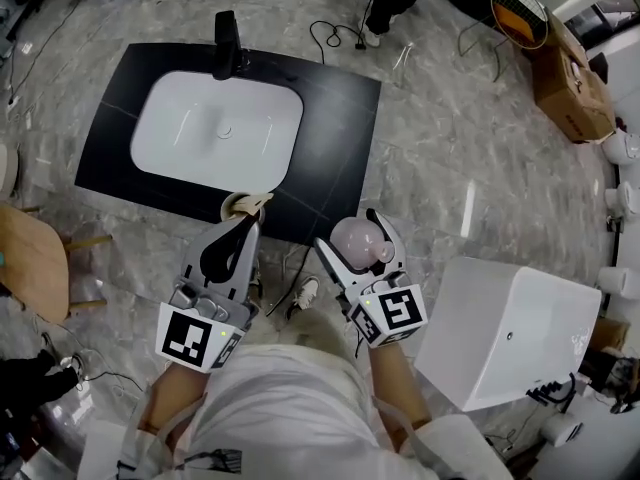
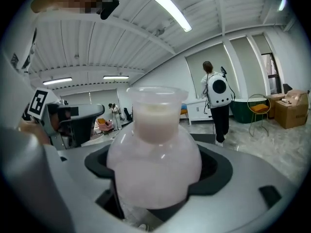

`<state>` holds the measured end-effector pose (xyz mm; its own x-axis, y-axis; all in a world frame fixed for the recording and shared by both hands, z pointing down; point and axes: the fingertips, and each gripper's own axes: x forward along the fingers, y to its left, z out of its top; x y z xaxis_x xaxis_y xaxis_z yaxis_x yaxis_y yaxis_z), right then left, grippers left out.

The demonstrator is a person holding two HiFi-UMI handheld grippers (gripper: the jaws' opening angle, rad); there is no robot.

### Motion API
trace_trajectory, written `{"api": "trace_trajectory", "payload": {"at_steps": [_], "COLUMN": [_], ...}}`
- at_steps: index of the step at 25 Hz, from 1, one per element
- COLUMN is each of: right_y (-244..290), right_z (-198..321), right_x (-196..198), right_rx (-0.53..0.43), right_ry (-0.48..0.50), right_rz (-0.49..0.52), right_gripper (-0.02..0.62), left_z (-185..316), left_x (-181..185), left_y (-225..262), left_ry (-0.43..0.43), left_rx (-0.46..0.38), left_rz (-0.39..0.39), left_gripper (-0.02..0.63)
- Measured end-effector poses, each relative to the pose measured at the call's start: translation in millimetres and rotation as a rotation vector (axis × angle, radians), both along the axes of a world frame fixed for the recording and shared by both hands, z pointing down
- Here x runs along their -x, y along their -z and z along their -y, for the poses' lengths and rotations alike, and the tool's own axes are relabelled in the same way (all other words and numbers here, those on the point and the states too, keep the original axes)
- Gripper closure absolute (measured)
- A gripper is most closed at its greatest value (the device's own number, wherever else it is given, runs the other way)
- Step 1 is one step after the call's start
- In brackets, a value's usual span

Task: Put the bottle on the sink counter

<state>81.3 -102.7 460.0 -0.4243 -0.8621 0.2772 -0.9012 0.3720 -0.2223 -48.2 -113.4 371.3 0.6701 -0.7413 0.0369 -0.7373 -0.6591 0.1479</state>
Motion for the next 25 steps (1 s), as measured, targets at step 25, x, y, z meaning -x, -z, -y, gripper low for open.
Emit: {"api": "trace_trajectory", "payload": {"at_steps": [25], "right_y": [-163], "right_z": [42], "right_x": [17], "right_rx": [0.153], "right_ry": [0.022], "right_rz": [-0.213], "right_gripper": [0.179], "left_z": [-10], "left_x": [6], "left_y": [-32], "left_ry": [0.045], "left_rx": [0.046], "left_rz": [0.037], "left_gripper": [0.592]}}
